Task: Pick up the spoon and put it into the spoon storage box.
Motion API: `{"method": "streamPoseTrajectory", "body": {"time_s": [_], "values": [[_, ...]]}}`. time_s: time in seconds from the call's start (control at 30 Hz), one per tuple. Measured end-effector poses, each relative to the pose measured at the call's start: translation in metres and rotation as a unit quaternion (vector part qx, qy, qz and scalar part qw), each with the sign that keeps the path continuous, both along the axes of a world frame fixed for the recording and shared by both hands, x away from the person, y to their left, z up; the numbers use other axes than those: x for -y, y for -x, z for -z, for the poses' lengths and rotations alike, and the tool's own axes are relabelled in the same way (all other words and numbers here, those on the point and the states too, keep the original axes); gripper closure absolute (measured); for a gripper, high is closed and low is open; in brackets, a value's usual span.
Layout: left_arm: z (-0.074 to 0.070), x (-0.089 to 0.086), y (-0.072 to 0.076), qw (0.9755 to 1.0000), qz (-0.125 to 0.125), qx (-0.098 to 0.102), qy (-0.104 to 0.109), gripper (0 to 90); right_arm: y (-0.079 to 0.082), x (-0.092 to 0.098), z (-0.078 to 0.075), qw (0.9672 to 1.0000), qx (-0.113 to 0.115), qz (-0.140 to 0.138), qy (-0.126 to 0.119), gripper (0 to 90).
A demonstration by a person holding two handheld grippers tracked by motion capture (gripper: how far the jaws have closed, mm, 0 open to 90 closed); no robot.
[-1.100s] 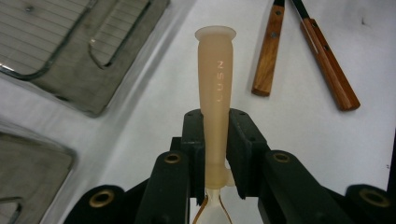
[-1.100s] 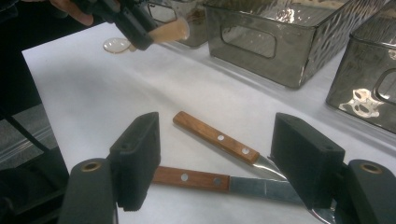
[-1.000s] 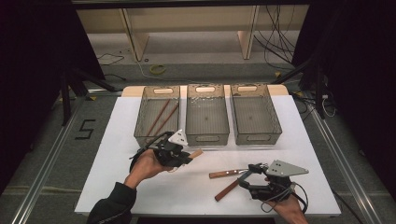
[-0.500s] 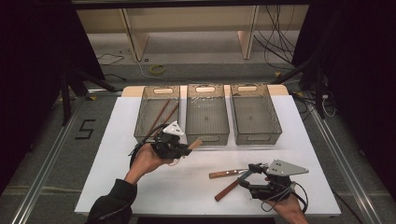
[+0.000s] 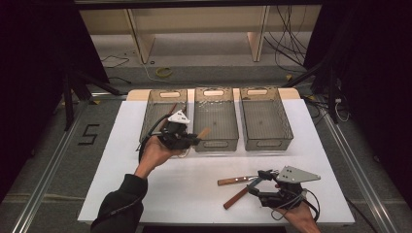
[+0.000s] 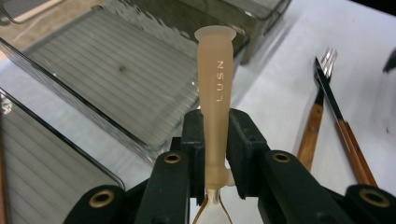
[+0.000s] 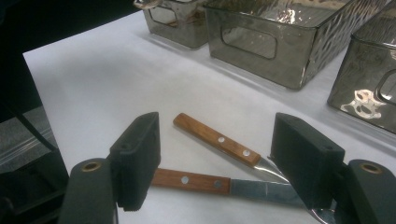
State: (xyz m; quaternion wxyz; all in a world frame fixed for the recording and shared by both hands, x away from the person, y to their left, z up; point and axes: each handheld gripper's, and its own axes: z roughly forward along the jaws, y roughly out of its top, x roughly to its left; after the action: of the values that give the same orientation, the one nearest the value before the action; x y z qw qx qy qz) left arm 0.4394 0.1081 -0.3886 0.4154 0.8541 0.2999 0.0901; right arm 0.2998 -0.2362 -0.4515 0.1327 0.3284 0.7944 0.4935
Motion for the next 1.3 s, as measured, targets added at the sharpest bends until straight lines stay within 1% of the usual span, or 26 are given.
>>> {"method": "streamPoseTrajectory", "body": {"time_s": [0.13, 0.23, 0.3, 0.43, 0.5, 0.6, 0.67, 0.8, 0.97, 1.07, 1.2, 1.3], "values": [[-0.004, 0.005, -0.007, 1.0000, -0.005, 0.003, 0.001, 76.9, 0.000, 0.000, 0.000, 1.0000, 0.000, 0.000, 0.000, 33.8], [-0.007, 0.008, -0.012, 0.9999, -0.007, 0.005, 0.007, 76.9, 0.000, 0.000, 0.000, 1.0000, 0.000, 0.000, -0.001, 33.8], [-0.010, 0.010, -0.014, 0.9998, -0.008, 0.011, 0.017, 76.9, 0.000, 0.000, 0.000, 1.0000, -0.001, 0.001, -0.002, 33.8], [-0.015, 0.015, -0.020, 0.9996, -0.008, 0.017, 0.020, 76.9, 0.000, 0.000, 0.000, 1.0000, -0.002, -0.001, -0.002, 33.8], [-0.018, 0.018, -0.023, 0.9996, -0.010, 0.022, 0.017, 76.8, 0.000, 0.000, 0.000, 1.0000, -0.001, -0.001, -0.002, 33.8], [-0.022, 0.021, -0.029, 0.9993, -0.015, 0.026, 0.022, 76.8, 0.000, 0.000, 0.000, 1.0000, -0.003, 0.000, -0.003, 33.8], [-0.023, 0.023, -0.033, 0.9992, -0.015, 0.026, 0.026, 76.8, -0.001, 0.000, 0.001, 1.0000, -0.002, -0.001, -0.004, 33.7], [-0.025, 0.027, -0.040, 0.9990, -0.020, 0.028, 0.028, 76.8, -0.001, 0.001, 0.001, 1.0000, -0.004, 0.000, -0.004, 33.8], [-0.025, 0.030, -0.047, 0.9988, -0.028, 0.027, 0.031, 76.9, -0.001, 0.001, 0.000, 1.0000, -0.002, 0.000, -0.004, 33.8], [-0.024, 0.030, -0.052, 0.9984, -0.035, 0.023, 0.038, 76.8, -0.001, 0.001, 0.000, 1.0000, -0.001, 0.000, -0.004, 33.8], [-0.022, 0.032, -0.058, 0.9986, -0.037, 0.017, 0.034, 76.8, -0.001, 0.002, 0.000, 1.0000, -0.002, 0.000, -0.004, 33.8], [-0.020, 0.033, -0.063, 0.9982, -0.044, 0.014, 0.038, 76.8, -0.001, 0.002, 0.000, 1.0000, -0.002, 0.000, -0.004, 33.8]]}}
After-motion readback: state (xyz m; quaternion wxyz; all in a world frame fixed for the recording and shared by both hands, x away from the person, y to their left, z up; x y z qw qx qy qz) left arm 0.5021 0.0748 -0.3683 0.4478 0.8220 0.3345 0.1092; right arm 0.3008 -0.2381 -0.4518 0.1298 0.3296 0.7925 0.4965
